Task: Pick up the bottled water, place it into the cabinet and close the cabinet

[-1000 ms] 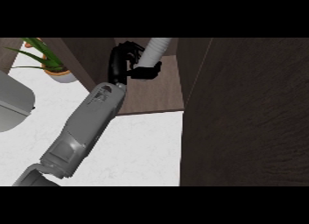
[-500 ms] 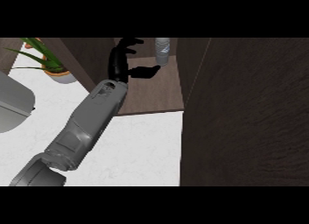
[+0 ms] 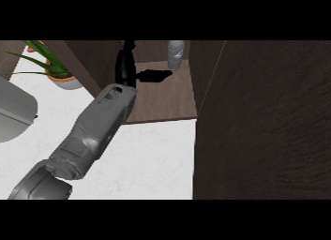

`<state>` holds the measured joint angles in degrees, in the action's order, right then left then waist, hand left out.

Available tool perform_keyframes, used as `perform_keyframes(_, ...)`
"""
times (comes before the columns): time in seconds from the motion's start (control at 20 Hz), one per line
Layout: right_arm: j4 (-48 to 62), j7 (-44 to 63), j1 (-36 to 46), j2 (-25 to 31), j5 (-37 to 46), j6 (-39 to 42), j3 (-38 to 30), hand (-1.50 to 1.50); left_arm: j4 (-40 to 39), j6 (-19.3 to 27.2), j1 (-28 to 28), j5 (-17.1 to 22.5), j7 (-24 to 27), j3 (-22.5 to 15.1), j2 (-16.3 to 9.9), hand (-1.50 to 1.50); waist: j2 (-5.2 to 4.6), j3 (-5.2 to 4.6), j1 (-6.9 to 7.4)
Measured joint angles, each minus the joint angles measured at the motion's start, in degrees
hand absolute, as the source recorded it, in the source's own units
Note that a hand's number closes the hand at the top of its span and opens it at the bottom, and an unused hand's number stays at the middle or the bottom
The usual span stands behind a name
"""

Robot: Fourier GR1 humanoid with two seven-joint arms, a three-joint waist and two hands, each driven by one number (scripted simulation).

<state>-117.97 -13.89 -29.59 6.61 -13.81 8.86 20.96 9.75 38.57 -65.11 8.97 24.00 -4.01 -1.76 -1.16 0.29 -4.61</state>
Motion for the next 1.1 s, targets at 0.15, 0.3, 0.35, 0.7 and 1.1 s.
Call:
perform_keyframes(0.15,-0.3,-0.6,-0.6,0.0,0.1,0.1,0.3,-1.5,0.4,-2.4,0.0,1.2,2.5,1.5,-0.1,-1.5,-0.01,-0.06,0.01)
perform_keyframes(0.3,-0.2,-0.9,-0.8,-0.2,0.6,-0.2,0.6,-1.5,1.7,-5.5,0.3,2.6,6.0,3.2,0.0,-1.5,-0.12,-0.18,0.25)
perform_keyframes(0.35,-0.5,-0.6,-0.6,-0.3,0.8,-0.6,0.7,-1.5,2.4,-6.9,0.6,3.1,7.6,3.8,0.1,-1.5,-0.08,-0.16,0.38)
perform_keyframes(0.7,-2.6,-0.2,-2.1,0.0,1.4,-1.6,1.0,-1.5,4.9,-16.4,1.9,5.5,13.9,6.3,1.5,-1.5,0.27,-0.05,1.56)
perform_keyframes(1.1,-4.2,-0.4,-4.7,0.3,1.7,-2.7,1.6,-1.5,9.0,-23.0,4.0,6.5,15.8,2.8,2.0,-1.5,0.5,0.02,2.71)
